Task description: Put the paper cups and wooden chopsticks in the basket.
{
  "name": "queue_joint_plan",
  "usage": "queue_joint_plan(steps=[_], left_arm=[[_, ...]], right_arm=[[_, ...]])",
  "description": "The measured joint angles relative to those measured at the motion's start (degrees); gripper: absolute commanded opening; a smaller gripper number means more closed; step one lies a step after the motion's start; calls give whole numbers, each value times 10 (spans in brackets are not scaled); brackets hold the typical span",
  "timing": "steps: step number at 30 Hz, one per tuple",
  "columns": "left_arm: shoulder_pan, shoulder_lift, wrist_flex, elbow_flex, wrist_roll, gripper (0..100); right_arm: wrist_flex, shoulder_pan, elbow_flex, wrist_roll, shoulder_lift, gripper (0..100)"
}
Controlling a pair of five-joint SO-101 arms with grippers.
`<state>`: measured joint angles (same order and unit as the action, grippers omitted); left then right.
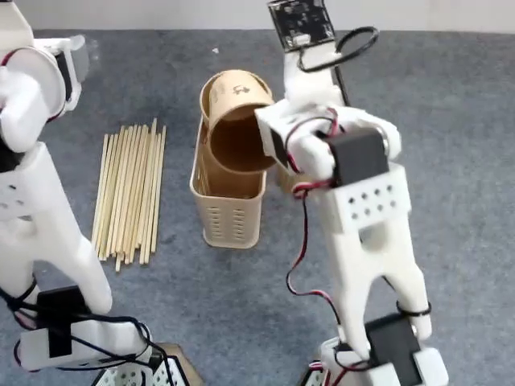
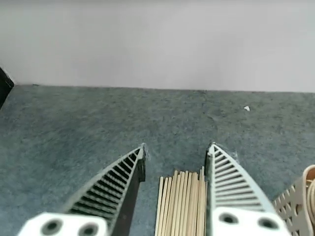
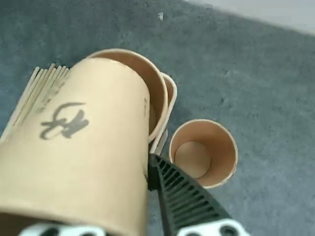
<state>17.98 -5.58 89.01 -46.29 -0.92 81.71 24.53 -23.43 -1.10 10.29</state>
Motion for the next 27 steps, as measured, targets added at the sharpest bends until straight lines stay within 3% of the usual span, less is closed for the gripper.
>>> queue_joint_plan(steps=[8,18,27], left_arm=[[0,0,0,10,0,221],[0,0,0,11,0,221],[0,0,103,43,0,221]], right_arm=[[1,0,-110,0,-24,258],[-59,0,-132,0,-55,259],[155,-107,-125,0,-25,259]])
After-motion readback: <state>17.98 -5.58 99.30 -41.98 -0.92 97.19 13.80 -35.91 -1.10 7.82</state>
